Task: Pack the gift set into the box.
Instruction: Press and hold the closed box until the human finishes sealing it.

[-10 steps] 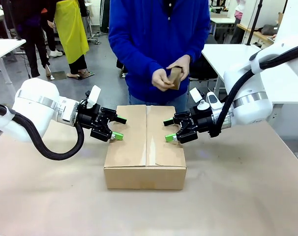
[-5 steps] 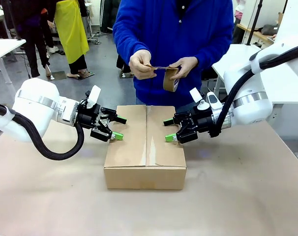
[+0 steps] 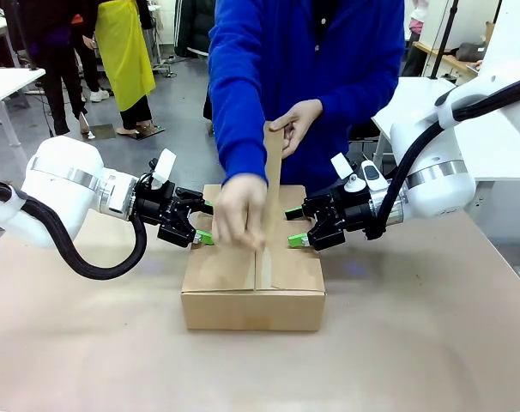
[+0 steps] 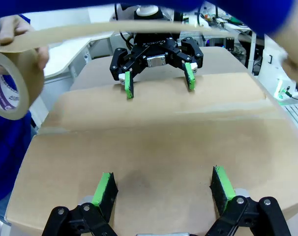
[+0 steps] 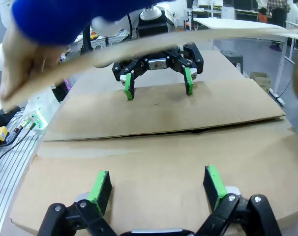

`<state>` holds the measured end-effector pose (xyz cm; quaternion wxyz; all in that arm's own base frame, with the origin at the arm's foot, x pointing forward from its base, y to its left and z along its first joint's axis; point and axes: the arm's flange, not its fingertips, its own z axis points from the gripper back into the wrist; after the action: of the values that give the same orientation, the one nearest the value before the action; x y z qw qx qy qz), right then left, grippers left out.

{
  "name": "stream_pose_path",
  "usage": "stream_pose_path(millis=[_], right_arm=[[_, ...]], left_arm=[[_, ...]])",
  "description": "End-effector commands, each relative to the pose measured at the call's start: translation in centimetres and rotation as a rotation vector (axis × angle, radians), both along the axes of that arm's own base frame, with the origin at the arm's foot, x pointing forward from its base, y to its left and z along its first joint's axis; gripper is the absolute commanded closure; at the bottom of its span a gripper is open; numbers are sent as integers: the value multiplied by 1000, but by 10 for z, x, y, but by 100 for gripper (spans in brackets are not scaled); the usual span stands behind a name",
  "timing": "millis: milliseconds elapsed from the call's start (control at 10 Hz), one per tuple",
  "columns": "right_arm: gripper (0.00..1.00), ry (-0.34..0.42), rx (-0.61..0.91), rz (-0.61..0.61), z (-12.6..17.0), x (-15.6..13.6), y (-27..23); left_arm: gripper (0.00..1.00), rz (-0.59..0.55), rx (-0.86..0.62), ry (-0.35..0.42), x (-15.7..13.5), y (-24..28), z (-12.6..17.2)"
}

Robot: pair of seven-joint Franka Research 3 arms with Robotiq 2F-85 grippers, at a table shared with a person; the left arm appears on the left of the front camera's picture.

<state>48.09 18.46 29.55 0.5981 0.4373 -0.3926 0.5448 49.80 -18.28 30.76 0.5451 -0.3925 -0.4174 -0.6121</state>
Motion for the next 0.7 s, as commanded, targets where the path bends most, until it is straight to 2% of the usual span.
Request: stream_pose_path(millis=[0, 600], right_arm=[[0, 1, -8, -7, -2, 0, 2], [0, 1, -8, -7, -2, 0, 2]], left_arm=[[0, -3, -3, -9, 0, 2, -1], [0, -3, -3, -9, 0, 2, -1]])
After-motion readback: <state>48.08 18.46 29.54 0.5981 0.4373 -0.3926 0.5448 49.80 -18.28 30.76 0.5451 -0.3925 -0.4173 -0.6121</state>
